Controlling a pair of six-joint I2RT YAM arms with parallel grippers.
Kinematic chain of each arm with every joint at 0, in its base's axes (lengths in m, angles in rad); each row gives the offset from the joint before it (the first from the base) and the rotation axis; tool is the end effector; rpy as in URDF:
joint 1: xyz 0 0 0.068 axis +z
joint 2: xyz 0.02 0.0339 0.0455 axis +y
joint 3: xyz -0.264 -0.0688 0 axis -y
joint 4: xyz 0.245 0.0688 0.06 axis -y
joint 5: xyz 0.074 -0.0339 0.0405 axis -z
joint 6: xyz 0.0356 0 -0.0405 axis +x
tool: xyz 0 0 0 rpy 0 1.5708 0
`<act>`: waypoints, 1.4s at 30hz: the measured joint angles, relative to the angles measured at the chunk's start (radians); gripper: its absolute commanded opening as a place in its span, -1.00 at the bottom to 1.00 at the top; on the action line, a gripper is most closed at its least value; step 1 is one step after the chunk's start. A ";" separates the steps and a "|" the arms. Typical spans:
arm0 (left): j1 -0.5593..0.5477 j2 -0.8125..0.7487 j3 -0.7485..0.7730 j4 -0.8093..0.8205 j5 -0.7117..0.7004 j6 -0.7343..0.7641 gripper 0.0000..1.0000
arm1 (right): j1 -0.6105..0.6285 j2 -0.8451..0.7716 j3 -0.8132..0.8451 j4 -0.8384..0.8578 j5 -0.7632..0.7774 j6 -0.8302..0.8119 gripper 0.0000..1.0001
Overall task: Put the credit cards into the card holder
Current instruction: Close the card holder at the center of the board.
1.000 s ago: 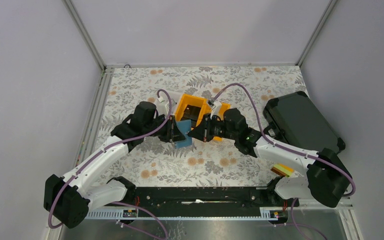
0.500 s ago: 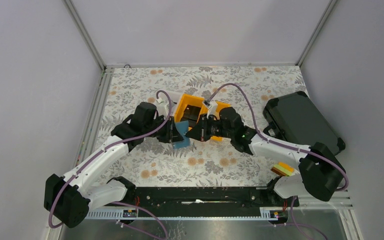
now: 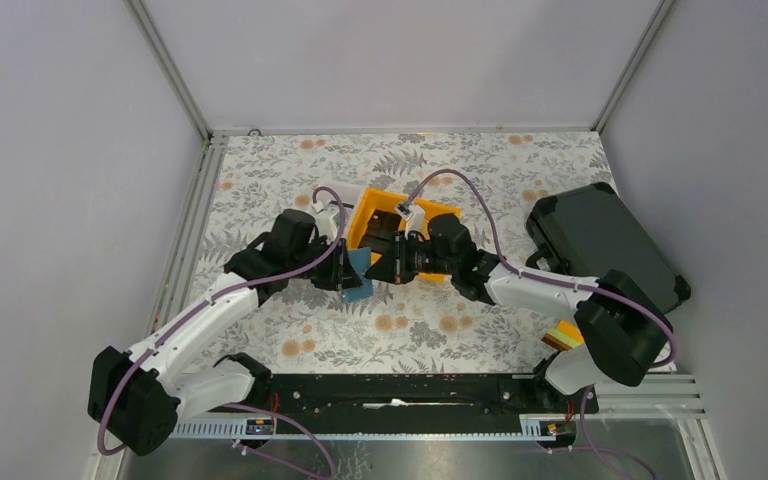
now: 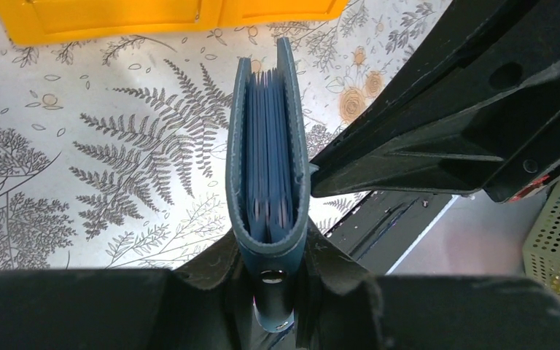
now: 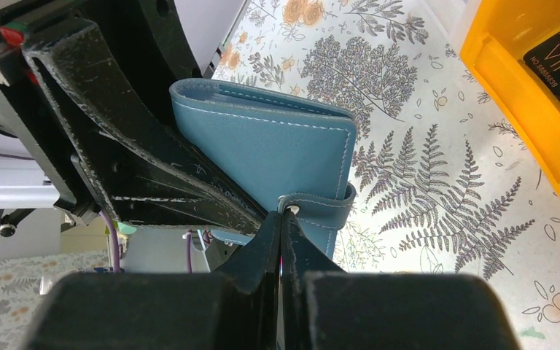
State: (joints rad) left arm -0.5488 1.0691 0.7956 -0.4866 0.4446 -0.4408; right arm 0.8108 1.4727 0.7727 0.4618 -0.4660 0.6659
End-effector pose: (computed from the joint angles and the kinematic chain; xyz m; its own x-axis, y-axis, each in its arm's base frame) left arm 0.1815 -0.1289 0.2634 -0.8460 0.0658 -0.5290 0.4157 0.7029 -0.5772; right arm 0.2109 0.2451 0.2393 -0.7137 0.0502 -0.6987 -0.6453 0.3408 0.6837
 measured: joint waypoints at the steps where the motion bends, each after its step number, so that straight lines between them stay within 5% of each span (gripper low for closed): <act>1: -0.001 0.000 0.000 -0.004 -0.005 0.001 -1.00 | 0.001 0.007 0.003 0.000 -0.002 0.002 -1.00; 31: -0.003 0.000 -0.060 -0.090 -0.082 0.010 -1.00 | 0.050 0.200 0.077 0.029 -0.070 0.017 -1.00; 38: -0.031 -0.001 -0.061 -0.074 -0.082 -0.010 -0.94 | 0.073 0.105 0.077 -0.051 0.025 -0.045 0.02; 42: -0.075 -0.035 -0.125 0.079 -0.019 -0.114 -0.83 | 0.071 -0.050 0.060 -0.124 0.167 -0.107 0.40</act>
State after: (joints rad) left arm -0.6239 1.0336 0.6708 -0.4076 0.4259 -0.5549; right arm 0.8818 1.4231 0.8330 0.3382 -0.2993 0.5591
